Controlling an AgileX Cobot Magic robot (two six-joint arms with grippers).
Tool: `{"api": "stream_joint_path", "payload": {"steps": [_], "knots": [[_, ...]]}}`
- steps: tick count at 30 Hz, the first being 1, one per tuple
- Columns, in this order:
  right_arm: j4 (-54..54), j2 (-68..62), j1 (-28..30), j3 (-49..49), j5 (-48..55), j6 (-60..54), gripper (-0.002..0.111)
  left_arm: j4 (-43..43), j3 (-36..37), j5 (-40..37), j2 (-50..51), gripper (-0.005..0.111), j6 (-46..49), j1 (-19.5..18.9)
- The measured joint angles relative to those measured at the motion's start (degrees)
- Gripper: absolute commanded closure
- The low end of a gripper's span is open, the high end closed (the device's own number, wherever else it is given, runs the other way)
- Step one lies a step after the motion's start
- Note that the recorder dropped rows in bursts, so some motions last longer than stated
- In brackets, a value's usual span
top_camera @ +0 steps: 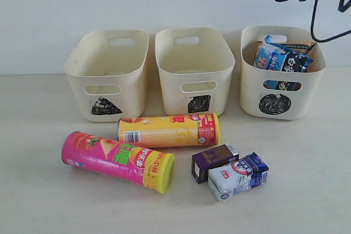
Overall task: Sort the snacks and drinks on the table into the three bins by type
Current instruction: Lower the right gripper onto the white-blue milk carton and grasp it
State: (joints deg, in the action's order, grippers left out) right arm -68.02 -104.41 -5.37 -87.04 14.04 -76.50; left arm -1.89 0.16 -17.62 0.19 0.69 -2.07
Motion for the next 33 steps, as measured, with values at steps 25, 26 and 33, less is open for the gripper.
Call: {"api": "stream_joint_path", "payload": {"steps": [25, 26, 33], "knots": [[43.15, 5.86, -3.46, 2.13, 55.10, 10.81, 0.101, 0.00, 0.00, 0.00, 0.00, 0.103, 0.00, 0.00], [43.67, 5.86, -4.35, 2.13, 55.21, 10.67, 0.094, 0.00, 0.00, 0.00, 0.00, 0.103, 0.00, 0.00], [53.07, 2.62, -11.39, 2.13, 55.62, 7.89, 0.056, 0.00, 0.00, 0.00, 0.00, 0.103, 0.00, 0.00]]}}
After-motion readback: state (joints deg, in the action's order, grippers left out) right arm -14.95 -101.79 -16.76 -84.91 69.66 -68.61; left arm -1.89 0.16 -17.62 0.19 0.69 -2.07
